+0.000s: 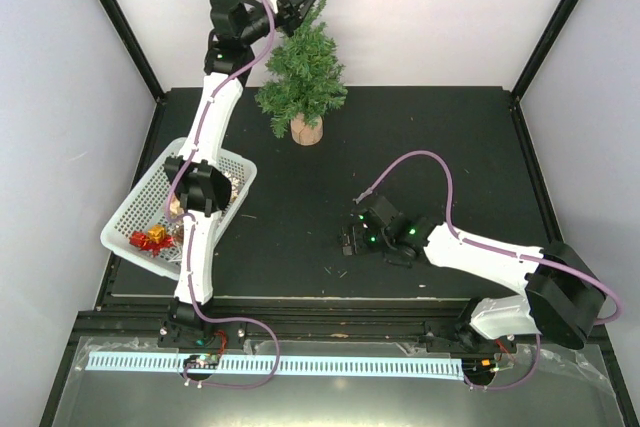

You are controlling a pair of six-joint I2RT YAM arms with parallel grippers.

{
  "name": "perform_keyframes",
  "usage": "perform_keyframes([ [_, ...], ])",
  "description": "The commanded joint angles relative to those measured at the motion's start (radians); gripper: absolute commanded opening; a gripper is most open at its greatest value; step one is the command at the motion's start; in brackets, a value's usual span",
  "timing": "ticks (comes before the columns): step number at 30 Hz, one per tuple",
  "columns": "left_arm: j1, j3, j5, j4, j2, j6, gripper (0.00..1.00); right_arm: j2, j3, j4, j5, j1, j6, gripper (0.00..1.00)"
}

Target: Decorate the small christmas tree

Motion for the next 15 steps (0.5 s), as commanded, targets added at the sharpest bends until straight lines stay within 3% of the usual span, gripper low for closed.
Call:
perform_keyframes([
  [1, -0.012, 0.059, -0.036, 0.012, 0.029, 0.027, 0.32, -0.009, -0.019, 0.039, -0.013, -0.012, -0.003, 0.92],
  [4, -0.010, 0.065, -0.060, -0.008, 0.033, 0.034, 0.23, -0.007, -0.020, 0.043, -0.015, -0.015, -0.003, 0.91],
  [6, -0.007, 0.067, -0.080, -0.019, 0.034, 0.033, 0.23, -0.007, -0.019, 0.043, -0.016, -0.016, -0.005, 0.91],
  [15, 0.005, 0.079, -0.167, -0.025, 0.050, 0.013, 0.39, -0.010, -0.031, 0.047, -0.015, -0.017, -0.004, 0.91],
])
